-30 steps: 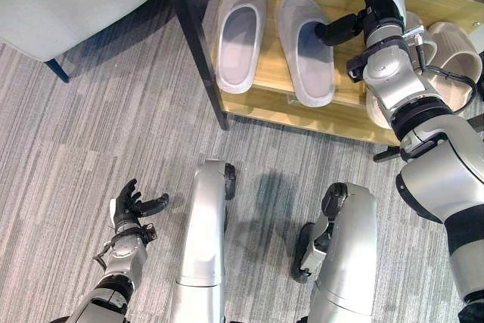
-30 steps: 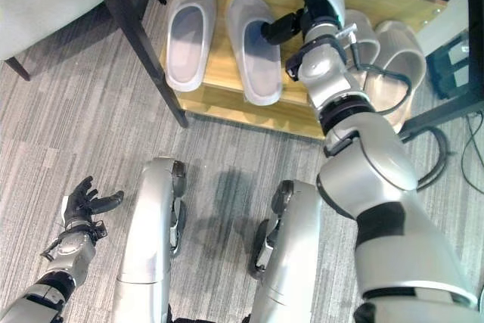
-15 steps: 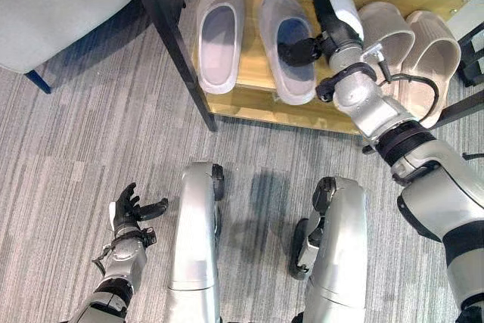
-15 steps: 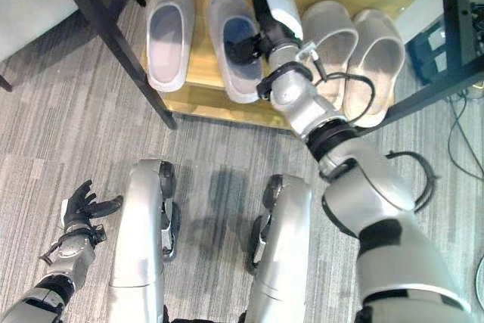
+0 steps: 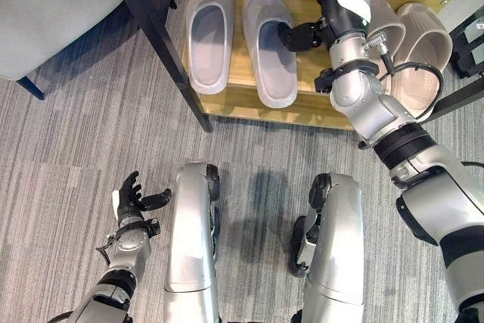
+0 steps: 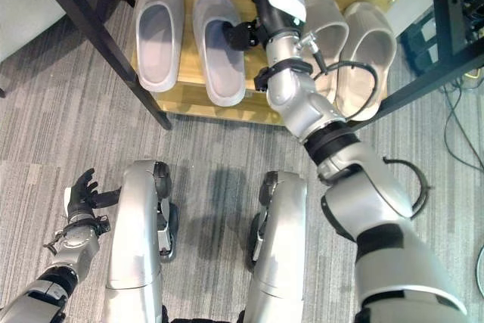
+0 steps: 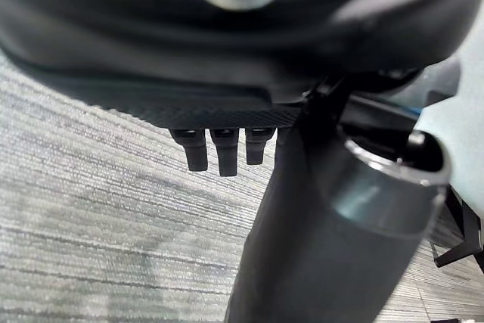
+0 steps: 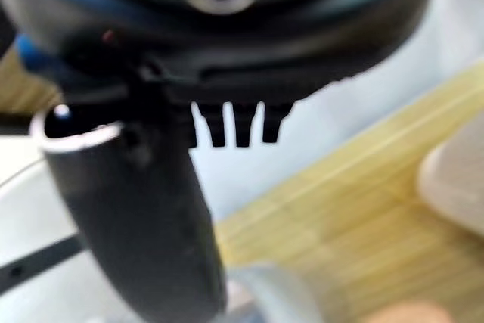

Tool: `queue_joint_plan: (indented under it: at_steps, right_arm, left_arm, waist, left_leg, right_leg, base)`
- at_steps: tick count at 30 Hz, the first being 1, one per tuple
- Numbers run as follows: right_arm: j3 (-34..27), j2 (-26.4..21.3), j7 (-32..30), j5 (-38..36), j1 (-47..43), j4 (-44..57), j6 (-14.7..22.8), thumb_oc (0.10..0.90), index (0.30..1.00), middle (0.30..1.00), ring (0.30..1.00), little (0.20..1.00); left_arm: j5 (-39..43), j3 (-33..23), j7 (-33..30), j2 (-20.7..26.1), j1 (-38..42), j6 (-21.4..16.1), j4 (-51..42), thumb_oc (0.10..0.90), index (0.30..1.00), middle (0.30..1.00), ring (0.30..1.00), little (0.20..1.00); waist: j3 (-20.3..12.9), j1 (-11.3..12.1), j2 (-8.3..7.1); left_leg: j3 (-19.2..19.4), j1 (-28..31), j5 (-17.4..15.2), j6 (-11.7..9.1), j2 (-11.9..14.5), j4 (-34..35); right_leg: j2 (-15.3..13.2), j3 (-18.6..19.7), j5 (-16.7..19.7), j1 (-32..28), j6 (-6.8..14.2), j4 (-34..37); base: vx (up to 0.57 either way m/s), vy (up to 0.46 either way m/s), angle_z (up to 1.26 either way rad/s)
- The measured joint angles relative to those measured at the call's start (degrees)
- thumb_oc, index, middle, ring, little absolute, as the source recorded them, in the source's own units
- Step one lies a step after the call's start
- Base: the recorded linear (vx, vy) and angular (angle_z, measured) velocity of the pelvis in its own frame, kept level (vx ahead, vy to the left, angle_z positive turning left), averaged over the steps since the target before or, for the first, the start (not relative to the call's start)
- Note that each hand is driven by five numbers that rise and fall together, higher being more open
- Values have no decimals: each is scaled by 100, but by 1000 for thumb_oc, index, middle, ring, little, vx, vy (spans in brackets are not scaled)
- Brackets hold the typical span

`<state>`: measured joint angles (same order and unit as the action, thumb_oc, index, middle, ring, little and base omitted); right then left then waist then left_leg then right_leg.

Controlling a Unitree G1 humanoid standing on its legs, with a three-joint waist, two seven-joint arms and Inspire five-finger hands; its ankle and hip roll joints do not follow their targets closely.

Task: Arrange the slippers neatly on the shoe rack.

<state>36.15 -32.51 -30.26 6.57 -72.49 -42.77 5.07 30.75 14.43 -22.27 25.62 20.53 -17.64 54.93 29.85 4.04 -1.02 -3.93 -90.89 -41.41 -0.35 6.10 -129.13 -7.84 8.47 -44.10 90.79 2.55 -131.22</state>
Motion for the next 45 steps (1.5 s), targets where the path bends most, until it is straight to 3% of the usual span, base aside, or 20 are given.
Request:
queue_joint_plan:
  at_steps: [2, 6, 8, 11, 17, 24, 45]
  right_arm:
    - [-273, -15, -82, 9, 201, 217, -35, 800, 900, 900, 900, 900]
    - [-766, -372, -116, 602, 949, 1807, -186, 800, 900, 900, 900, 900]
    - [-1449, -117, -148, 835, 1664, 2809, -183, 800, 900, 900, 900, 900]
    - [-1548, 59, -92, 1065, 2284, 3284, -182, 800, 900, 900, 900, 900]
    - [-1506, 579, 142, 1261, 3094, 3352, -215, 800, 900, 900, 900, 900]
    - [-1300, 873, 257, 1259, 3325, 3351, -240, 800, 900, 900, 900, 900]
    - [-957, 1130, 267, 326, 3345, 3216, -235, 800, 900, 900, 900, 900]
  left_arm:
    - [-11, -26, -5, -3, -27, 19, -1, 800, 900, 900, 900, 900]
    - [-184, -358, -113, -47, -263, 120, -346, 800, 900, 900, 900, 900]
    - [-290, -448, -155, -74, -261, 184, -433, 800, 900, 900, 900, 900]
    - [-422, -449, -228, -122, -199, 271, -477, 800, 900, 900, 900, 900]
    - [-661, -442, -259, -181, -279, 308, -799, 800, 900, 900, 900, 900]
    - [-666, -441, -369, -217, -412, 358, -883, 800, 900, 900, 900, 900]
    - [-853, -406, -581, -263, -459, 440, -1007, 800, 900, 900, 900, 900]
  waist:
    - [2, -11, 4]
    - [9, -73, 4]
    - [10, -151, 3]
    - [38, -251, 36]
    - [63, -331, 39]
    - [89, -325, 47]
    - [121, -317, 105]
  left_leg:
    - [-3, 7, -19, -10, 8, 0]
    - [8, 41, -94, -32, 10, 13]
    - [14, 50, -105, -23, 8, 37]
    - [11, 64, -116, -39, 12, 9]
    - [-53, 64, -155, -104, 36, -65]
    - [-65, 65, -164, -119, 61, -70]
    - [-97, 69, -163, -121, 57, -112]
  right_leg:
    - [28, 0, -4, 5, -8, 3]
    - [67, 23, -29, 11, 22, 21]
    - [63, 17, -54, 2, 45, 35]
    - [75, 11, -57, -5, 38, 15]
    - [152, -12, -69, 18, 13, -51]
    - [160, -27, -70, 39, 10, -69]
    - [159, -35, -68, 20, 15, -109]
  base:
    - [29, -9, -5]
    - [13, -27, -5]
    - [0, 0, 0]
    - [-8, -18, -2]
    - [-3, -3, -3]
    - [-1, 0, -1]
    - [0, 0, 0]
